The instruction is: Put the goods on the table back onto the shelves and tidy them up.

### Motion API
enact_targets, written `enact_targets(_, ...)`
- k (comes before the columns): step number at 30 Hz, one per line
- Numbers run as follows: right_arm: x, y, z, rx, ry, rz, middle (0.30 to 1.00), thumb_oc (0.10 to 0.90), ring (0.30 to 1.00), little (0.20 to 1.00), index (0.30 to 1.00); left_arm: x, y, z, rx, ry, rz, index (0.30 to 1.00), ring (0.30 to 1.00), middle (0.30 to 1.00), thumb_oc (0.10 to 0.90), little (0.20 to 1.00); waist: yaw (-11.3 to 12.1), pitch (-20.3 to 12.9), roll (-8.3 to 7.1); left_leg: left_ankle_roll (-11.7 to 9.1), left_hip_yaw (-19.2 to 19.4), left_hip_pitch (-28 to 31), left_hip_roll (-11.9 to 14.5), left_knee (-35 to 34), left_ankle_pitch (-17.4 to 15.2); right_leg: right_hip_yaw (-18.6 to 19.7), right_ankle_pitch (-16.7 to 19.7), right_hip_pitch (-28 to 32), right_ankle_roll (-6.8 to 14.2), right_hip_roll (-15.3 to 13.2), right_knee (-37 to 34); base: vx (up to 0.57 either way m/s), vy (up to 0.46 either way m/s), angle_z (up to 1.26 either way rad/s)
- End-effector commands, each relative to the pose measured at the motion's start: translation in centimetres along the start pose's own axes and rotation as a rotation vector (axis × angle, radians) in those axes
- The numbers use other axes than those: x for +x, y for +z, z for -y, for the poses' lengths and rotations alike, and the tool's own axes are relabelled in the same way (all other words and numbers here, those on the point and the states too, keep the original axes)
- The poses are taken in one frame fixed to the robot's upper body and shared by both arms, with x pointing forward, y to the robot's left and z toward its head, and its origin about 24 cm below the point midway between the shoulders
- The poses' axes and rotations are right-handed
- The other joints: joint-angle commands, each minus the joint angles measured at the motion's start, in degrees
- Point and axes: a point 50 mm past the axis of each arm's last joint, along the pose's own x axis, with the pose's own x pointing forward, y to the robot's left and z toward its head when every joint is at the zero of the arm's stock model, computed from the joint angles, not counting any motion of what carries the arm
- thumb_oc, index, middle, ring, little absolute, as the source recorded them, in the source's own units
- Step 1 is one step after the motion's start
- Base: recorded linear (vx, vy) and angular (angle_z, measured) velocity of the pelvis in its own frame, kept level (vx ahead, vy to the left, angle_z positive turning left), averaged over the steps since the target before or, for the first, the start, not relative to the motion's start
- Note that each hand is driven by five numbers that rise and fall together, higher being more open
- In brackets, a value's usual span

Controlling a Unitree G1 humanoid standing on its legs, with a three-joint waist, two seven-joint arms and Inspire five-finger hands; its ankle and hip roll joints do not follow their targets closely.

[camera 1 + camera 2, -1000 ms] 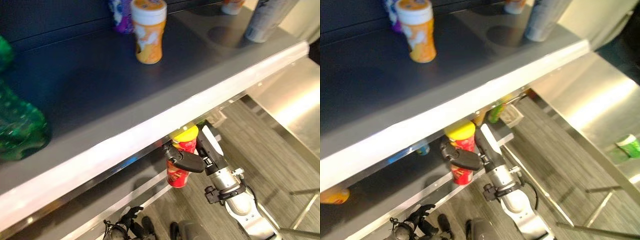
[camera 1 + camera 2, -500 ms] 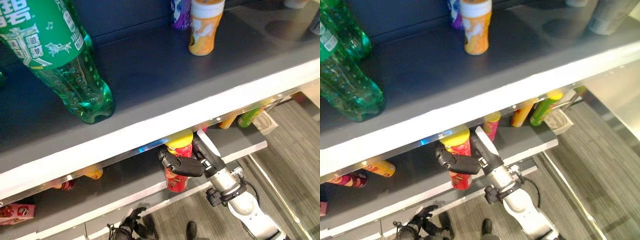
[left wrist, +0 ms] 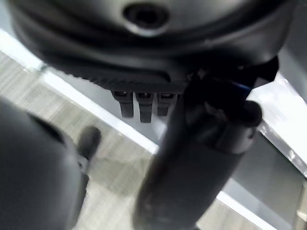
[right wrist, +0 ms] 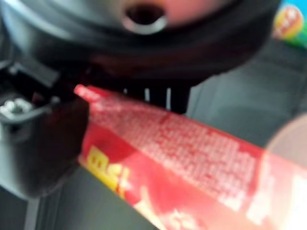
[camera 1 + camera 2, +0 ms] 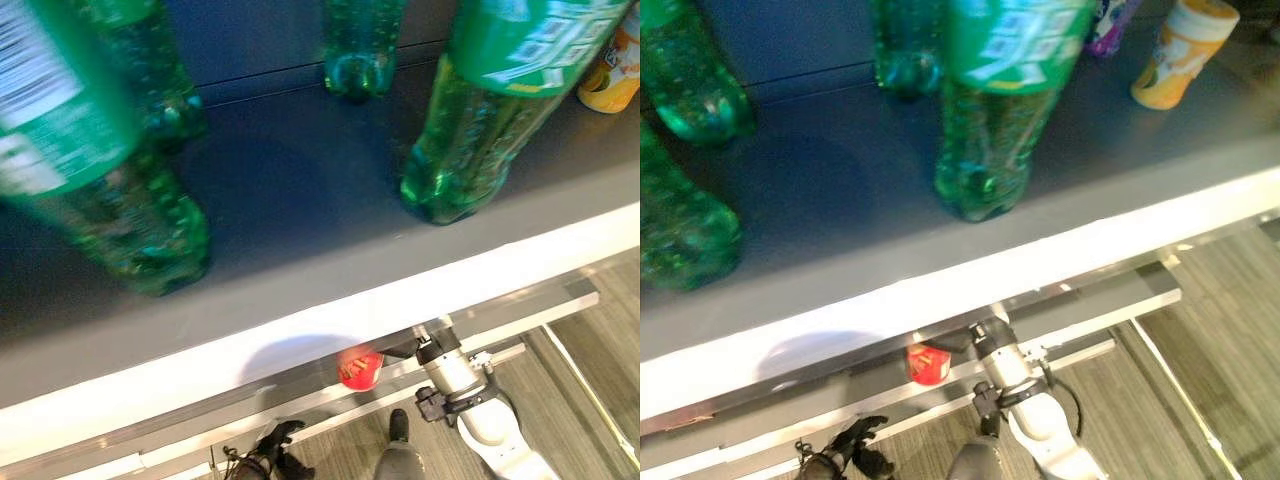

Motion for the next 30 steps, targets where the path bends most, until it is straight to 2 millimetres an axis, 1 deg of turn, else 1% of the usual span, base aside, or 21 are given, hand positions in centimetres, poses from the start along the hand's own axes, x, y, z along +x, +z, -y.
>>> enact_targets(1, 2.5, 6.2, 1.9, -0.041, -0.049, 0.393, 0.3, 0.4, 0.3, 0.3, 0.3, 0.2, 0.2, -1.3, -0.064, 0.094, 0.002, 0.9, 0.9, 0.9, 0.8, 0.9, 1.7, 1.0, 3.18, -3.6, -4.2, 9.5, 3.2, -3.4, -6.7, -3.1, -9.1, 0.6, 3.7, 2.1, 7.9, -0.15, 0.013, -1.08)
enact_targets(2, 2.4, 6.1, 1.9, -0.032, -0.046, 0.382, 0.3, 0.4, 0.3, 0.3, 0.3, 0.2, 0.2, -1.4, -0.074, 0.101, 0.002, 0.9, 0.9, 0.9, 0.8, 0.9, 1.6, 0.8, 3.26, -2.8, -4.3, 8.7, 4.0, -3.4, -6.1, 0.7, -11.6, 1.9, 2.8, 2.5, 12.2, -0.14, -0.017, -0.85)
enact_targets(4, 2.2, 5.9, 2.0, -0.029, -0.045, 0.368, 0.3, 0.4, 0.3, 0.3, 0.3, 0.1, -0.2, -1.4, -0.075, 0.106, -0.009, 0.9, 0.9, 0.9, 0.8, 0.9, 2.2, 0.2, 3.26, -1.9, -4.8, 7.6, 4.2, -3.4, -5.7, 6.3, -14.2, 3.5, 2.1, 2.6, 17.3, -0.17, -0.153, -0.34)
enact_targets(5, 2.0, 5.6, 2.0, -0.023, -0.034, 0.353, 0.3, 0.4, 0.3, 0.3, 0.3, -0.1, -0.8, -1.8, -0.075, 0.129, -0.026, 0.9, 0.9, 0.9, 0.8, 0.9, 3.8, -1.0, 2.44, -1.7, -5.7, 6.2, 4.6, -3.0, -4.6, 11.3, -14.0, 7.0, 2.0, 1.8, 20.6, -0.11, -0.232, -0.02)
enact_targets(6, 1.9, 5.6, 2.0, -0.021, -0.034, 0.352, 0.3, 0.4, 0.3, 0.3, 0.3, -0.2, -0.9, -1.8, -0.074, 0.129, -0.027, 0.9, 0.9, 0.9, 0.8, 0.9, 3.9, -1.0, 2.34, -1.7, -5.7, 6.2, 4.6, -3.0, -4.6, 11.4, -14.0, 7.1, 2.1, 1.8, 20.6, -0.22, -0.478, 0.23)
enact_targets(7, 1.9, 5.7, 2.0, -0.009, -0.031, 0.358, 0.3, 0.4, 0.3, 0.3, 0.3, -0.3, -1.1, -2.5, -0.078, 0.162, -0.025, 0.9, 0.9, 0.9, 0.8, 0.9, 5.6, -1.4, 0.37, -2.0, -5.5, 2.1, 5.4, 0.7, -2.7, 13.3, -12.0, 11.3, 1.6, 1.8, 15.6, -0.13, -0.371, 0.16)
enact_targets(8, 1.8, 5.7, 2.1, -0.011, -0.033, 0.358, 0.3, 0.4, 0.3, 0.3, 0.3, -0.2, -0.9, -2.9, -0.079, 0.172, -0.021, 0.9, 0.9, 0.9, 0.8, 0.9, 6.5, -2.0, -0.21, -2.7, -6.7, 1.2, 5.6, 2.1, -4.0, 14.0, -16.0, 13.7, 1.8, 2.4, 12.1, -0.19, -0.395, 0.15)
enact_targets(9, 1.9, 5.7, 2.1, -0.01, -0.034, 0.36, 0.3, 0.4, 0.3, 0.3, 0.3, -0.2, -0.9, -2.9, -0.079, 0.173, -0.02, 0.9, 0.9, 0.9, 0.8, 0.9, 6.5, -1.9, -0.34, -2.5, -5.9, 0.3, 6.1, 2.9, -3.0, 13.3, -15.2, 13.5, 1.2, 2.6, 11.7, -0.08, -0.334, -0.02)
enact_targets(10, 1.9, 5.9, 1.9, 0.0, -0.016, 0.371, 0.3, 0.4, 0.3, 0.3, 0.3, -0.2, -0.8, -4.0, -0.129, 0.231, -0.022, 0.9, 0.9, 0.9, 0.8, 0.9, 8.1, -2.4, -1.55, -3.8, -6.7, -2.7, 7.9, 5.7, -3.3, 13.1, -20.7, 15.6, 1.6, 4.2, 6.6, -0.23, -0.384, -0.09)
enact_targets(11, 2.0, 5.9, 1.8, 0.004, -0.01, 0.379, 0.3, 0.4, 0.3, 0.3, 0.3, -0.3, -1.1, -4.1, -0.161, 0.247, -0.029, 0.9, 0.9, 0.9, 0.8, 0.9, 8.6, -2.2, -1.66, -4.4, -6.2, -4.9, 9.8, 6.9, -1.0, 11.7, -22.1, 15.6, 0.4, 5.9, 4.6, -0.22, -0.487, -0.1)
enact_targets(13, 2.0, 6.3, 1.9, -0.011, -0.007, 0.403, 0.3, 0.4, 0.3, 0.3, 0.3, -0.7, -2.2, -4.0, -0.27, 0.276, -0.065, 0.9, 0.9, 0.9, 0.8, 0.9, 9.7, -2.0, -1.35, -6.4, -7.8, -6.9, 11.9, 5.0, 3.7, 10.1, -23.2, 16.4, -0.6, 9.1, 1.5, -0.26, -0.387, 0.13)
enact_targets(15, 2.2, 6.8, 2.3, -0.063, -0.026, 0.442, 0.3, 0.4, 0.3, 0.3, 0.3, -1.5, -4.3, -2.5, -0.302, 0.246, -0.133, 0.9, 0.9, 0.9, 0.8, 0.9, 11.0, -1.0, -0.02, -8.9, -9.6, -9.0, 15.2, -1.4, 12.3, 8.3, -24.5, 16.3, -1.8, 13.1, -0.6, -0.37, -0.357, 0.53)
enact_targets(17, 2.1, 6.6, 2.6, -0.07, -0.041, 0.432, 0.3, 0.4, 0.3, 0.3, 0.3, -1.7, -4.8, -1.8, -0.292, 0.224, -0.15, 0.9, 0.9, 0.9, 0.8, 0.9, 10.7, -0.7, 0.3, -8.9, -10.5, -8.9, 15.6, -2.0, 11.4, 7.4, -24.2, 15.6, -2.3, 13.8, -0.4, -0.31, -0.172, 0.5)
enact_targets(18, 1.9, 6.1, 2.6, -0.059, -0.039, 0.401, 0.3, 0.4, 0.3, 0.3, 0.3, -1.5, -4.1, -1.8, -0.287, 0.214, -0.121, 0.9, 0.9, 0.9, 0.8, 0.9, 10.6, -0.3, 0.08, -8.9, -13.2, -8.1, 14.7, 0.2, 9.0, 6.7, -23.3, 15.3, -2.6, 13.2, -0.4, -0.26, -0.086, 0.14)
enact_targets(19, 1.9, 5.7, 2.4, -0.045, -0.026, 0.379, 0.3, 0.4, 0.3, 0.3, 0.3, -1.2, -3.2, -2.0, -0.279, 0.209, -0.089, 0.9, 0.9, 0.9, 0.8, 0.9, 10.0, -0.2, -0.04, -8.8, -14.2, -7.6, 14.0, 1.6, 7.4, 6.1, -22.6, 15.1, -2.7, 12.7, -0.4, -0.25, -0.049, -0.09)
enact_targets(20, 1.8, 5.2, 2.2, -0.023, -0.006, 0.345, 0.3, 0.4, 0.3, 0.3, 0.3, -0.9, -2.3, -2.2, -0.269, 0.207, -0.056, 0.9, 0.9, 0.9, 0.8, 0.9, 9.6, -0.4, -0.23, -8.7, -14.4, -6.7, 13.4, 2.6, 6.1, 5.7, -22.0, 14.7, -2.7, 12.3, -0.4, -0.19, 0.033, 0.1)
enact_targets(21, 1.7, 4.4, 1.9, 0.025, 0.022, 0.297, 0.3, 0.4, 0.3, 0.3, 0.3, -0.5, -1.4, -2.3, -0.252, 0.197, -0.034, 0.9, 0.9, 0.9, 0.8, 0.9, 8.5, -1.5, -0.13, -8.6, -14.2, -3.7, 12.0, 2.7, 3.5, 5.1, -21.1, 13.9, -2.7, 11.8, -0.5, -0.15, 0.202, 0.38)
enact_targets(22, 1.1, 1.2, 1.0, 0.081, 0.06, 0.103, 0.3, 0.4, 0.3, 0.3, 0.3, -0.4, -1.4, -0.7, -0.147, 0.105, -0.052, 0.9, 0.9, 0.9, 0.8, 0.9, 6.5, -3.5, 1.58, -8.5, -13.0, -0.3, 10.9, -0.8, 3.6, 5.1, -20.7, 13.5, -2.3, 12.3, -0.5, -0.06, 0.309, 0.57)
enact_targets(23, -0.1, -1.4, 0.4, 0.138, 0.049, -0.049, 0.3, 0.4, 0.3, 0.3, 0.3, -0.2, -0.7, -0.4, -0.063, 0.052, -0.018, 0.9, 0.9, 0.9, 0.8, 0.9, 5.6, -4.1, 2.2, -8.5, -12.0, 1.4, 10.7, -2.3, 3.7, 5.6, -20.4, 13.7, -2.0, 12.1, -0.8, 0.02, 0.322, 0.28)
enact_targets(27, -2.0, -4.5, -0.6, 0.271, 0.022, -0.233, 0.3, 0.4, 0.3, 0.3, 0.3, -0.1, -0.1, 0.0, -0.043, 0.029, 0.0, 0.9, 0.9, 0.9, 0.8, 0.9, 4.7, -5.0, 2.6, -8.3, -11.2, 2.8, 10.0, -3.0, 2.8, 6.6, -19.9, 13.9, -1.5, 11.5, -1.2, 0.02, 0.128, -0.2)
enact_targets(30, -3.4, -6.0, -1.0, 0.363, 0.007, -0.333, 0.3, 0.4, 0.3, 0.3, 0.3, -0.4, -1.0, -0.2, -0.057, 0.029, -0.032, 0.9, 0.9, 0.9, 0.8, 0.9, 5.0, -5.6, 2.48, -8.1, -11.2, 3.4, 9.2, -3.4, 2.2, 7.0, -19.2, 14.0, -0.9, 11.0, -1.4, 0.0, 0.075, -0.01)
